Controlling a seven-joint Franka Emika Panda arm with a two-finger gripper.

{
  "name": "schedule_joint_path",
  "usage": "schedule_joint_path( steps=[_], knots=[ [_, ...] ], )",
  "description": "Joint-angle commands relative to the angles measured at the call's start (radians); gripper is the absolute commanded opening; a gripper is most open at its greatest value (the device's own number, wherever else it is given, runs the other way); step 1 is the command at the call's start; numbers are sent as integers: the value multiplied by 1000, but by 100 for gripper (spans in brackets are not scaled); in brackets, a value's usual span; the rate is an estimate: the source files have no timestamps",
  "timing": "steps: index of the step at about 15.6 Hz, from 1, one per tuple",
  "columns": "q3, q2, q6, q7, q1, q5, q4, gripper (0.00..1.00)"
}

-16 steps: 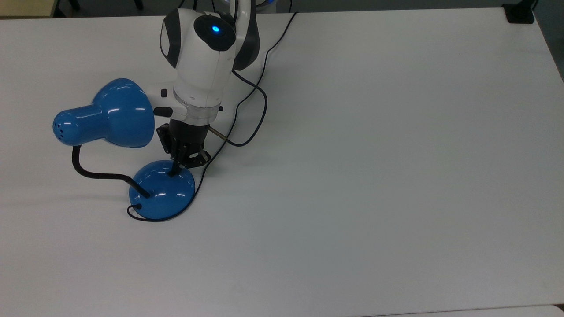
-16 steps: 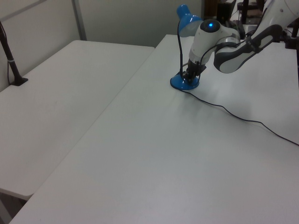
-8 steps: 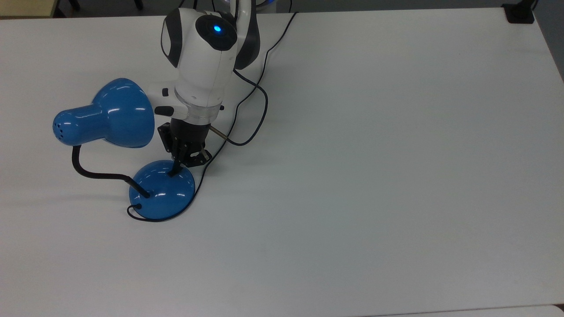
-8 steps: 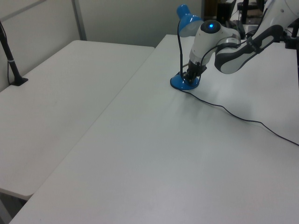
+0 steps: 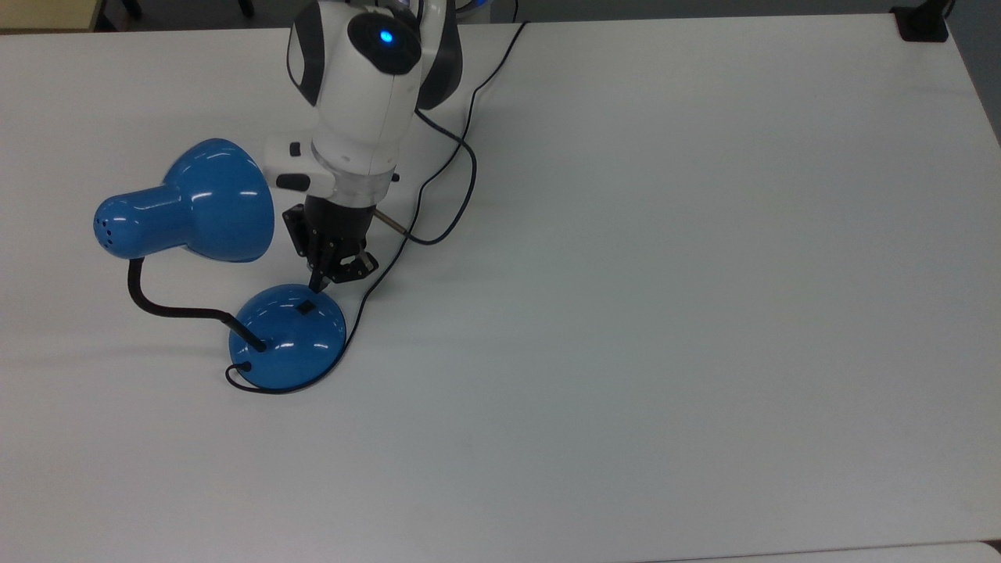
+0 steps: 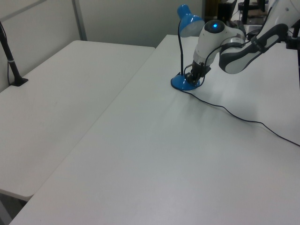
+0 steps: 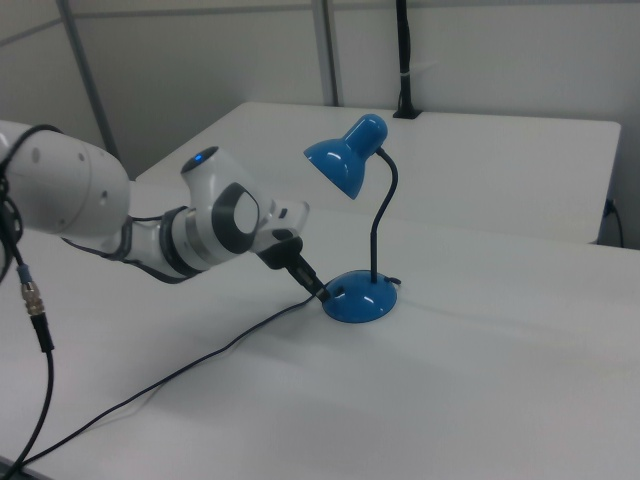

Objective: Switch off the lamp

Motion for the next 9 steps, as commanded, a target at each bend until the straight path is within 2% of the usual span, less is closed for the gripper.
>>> schedule_joint_path(
  steps=[1, 2, 3, 4, 6, 9],
  knots=[
    [33, -168, -5, 24, 4, -4, -116, 0],
    [46, -203, -5, 24, 4, 0, -137, 21],
    [58, -235, -8, 23, 5, 19, -154, 77],
    [72, -255, -45, 23, 7, 45, -156, 100],
    [108, -282, -169, -26, 11, 126, -129, 100],
    [138, -343, -388, -217, 37, 357, -60, 100]
  ],
)
